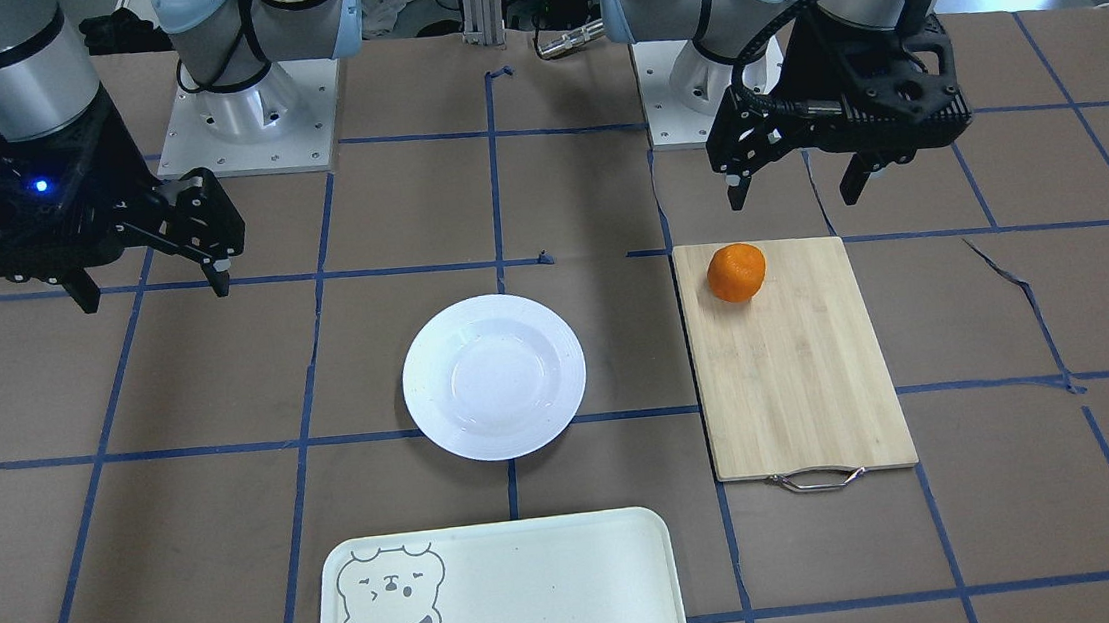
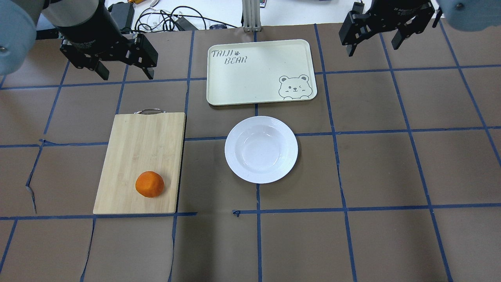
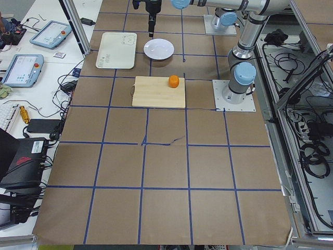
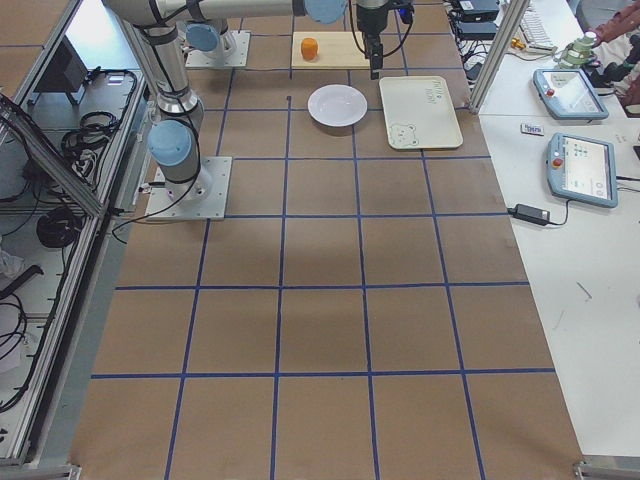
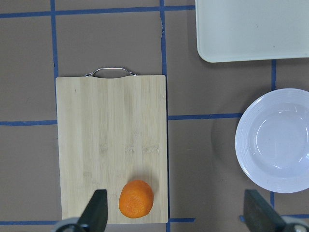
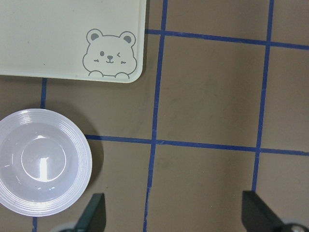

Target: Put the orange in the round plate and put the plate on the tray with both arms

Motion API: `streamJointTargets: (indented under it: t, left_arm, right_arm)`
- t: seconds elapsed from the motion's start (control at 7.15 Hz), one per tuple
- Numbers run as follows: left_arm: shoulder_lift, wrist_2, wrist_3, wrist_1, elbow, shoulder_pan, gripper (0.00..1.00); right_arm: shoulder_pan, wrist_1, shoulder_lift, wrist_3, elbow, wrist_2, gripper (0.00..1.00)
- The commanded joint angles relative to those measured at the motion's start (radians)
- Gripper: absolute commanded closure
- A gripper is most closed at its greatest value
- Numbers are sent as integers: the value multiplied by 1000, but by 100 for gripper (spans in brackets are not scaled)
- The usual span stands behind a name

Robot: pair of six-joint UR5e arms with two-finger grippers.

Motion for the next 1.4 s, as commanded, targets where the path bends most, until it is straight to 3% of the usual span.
streamJointTargets:
  t: [0.0, 0.84, 1.26]
  left_arm:
    - [1, 0, 0, 0, 0, 0, 0]
    - [-1, 3, 0, -35, -24, 23, 0]
    - [-31, -2, 4, -100, -189, 74, 0]
  right_arm:
    - [-1, -9, -1, 1, 3, 24, 0]
    - [-4, -7, -1, 4, 6, 25, 0]
    - [-2, -9, 1, 5, 6, 25, 0]
